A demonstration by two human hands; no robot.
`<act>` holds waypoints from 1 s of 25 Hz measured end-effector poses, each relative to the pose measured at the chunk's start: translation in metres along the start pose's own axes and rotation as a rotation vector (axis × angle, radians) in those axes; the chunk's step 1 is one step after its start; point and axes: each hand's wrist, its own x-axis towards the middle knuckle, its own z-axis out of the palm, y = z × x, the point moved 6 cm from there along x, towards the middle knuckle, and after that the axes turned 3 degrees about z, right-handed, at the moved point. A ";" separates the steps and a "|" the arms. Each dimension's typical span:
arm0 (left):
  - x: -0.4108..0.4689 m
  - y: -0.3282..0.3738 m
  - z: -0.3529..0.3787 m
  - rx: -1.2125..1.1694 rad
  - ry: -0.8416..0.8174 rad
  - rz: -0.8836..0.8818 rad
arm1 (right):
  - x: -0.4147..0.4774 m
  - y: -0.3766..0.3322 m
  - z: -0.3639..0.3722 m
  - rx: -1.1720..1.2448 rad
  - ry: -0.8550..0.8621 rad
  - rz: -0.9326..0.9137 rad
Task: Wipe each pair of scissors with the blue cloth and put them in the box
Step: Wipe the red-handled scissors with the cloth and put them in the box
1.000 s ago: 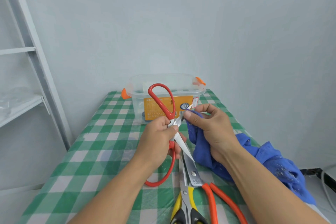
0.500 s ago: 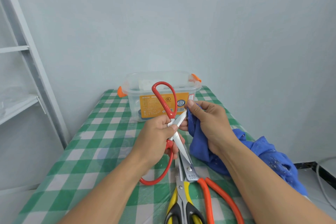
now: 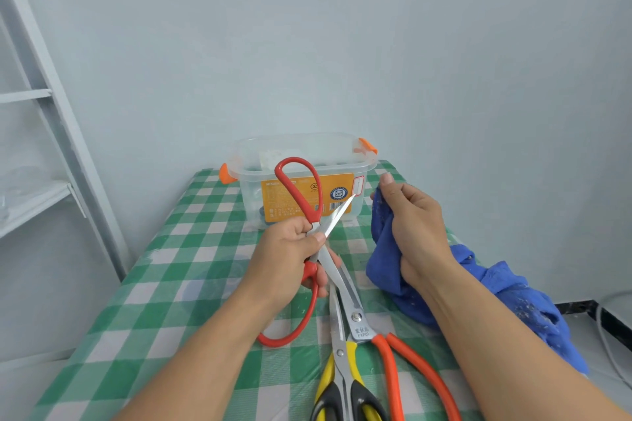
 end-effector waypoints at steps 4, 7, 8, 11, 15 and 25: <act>0.000 0.000 -0.002 -0.012 0.018 -0.001 | -0.001 -0.004 0.005 -0.155 -0.038 -0.054; 0.001 0.000 -0.003 -0.005 0.043 0.002 | 0.000 -0.003 0.006 -0.204 -0.015 -0.064; 0.002 0.000 -0.004 0.000 0.051 0.003 | -0.001 -0.003 0.006 -0.220 -0.014 -0.065; 0.002 0.000 -0.005 0.002 0.078 0.004 | -0.006 -0.001 0.015 -0.241 -0.071 -0.054; 0.001 0.001 -0.006 -0.004 0.094 0.005 | -0.010 -0.001 0.016 -0.136 -0.077 0.005; 0.003 0.008 -0.013 -0.177 0.072 0.035 | -0.008 -0.017 0.003 -0.224 -0.002 -0.174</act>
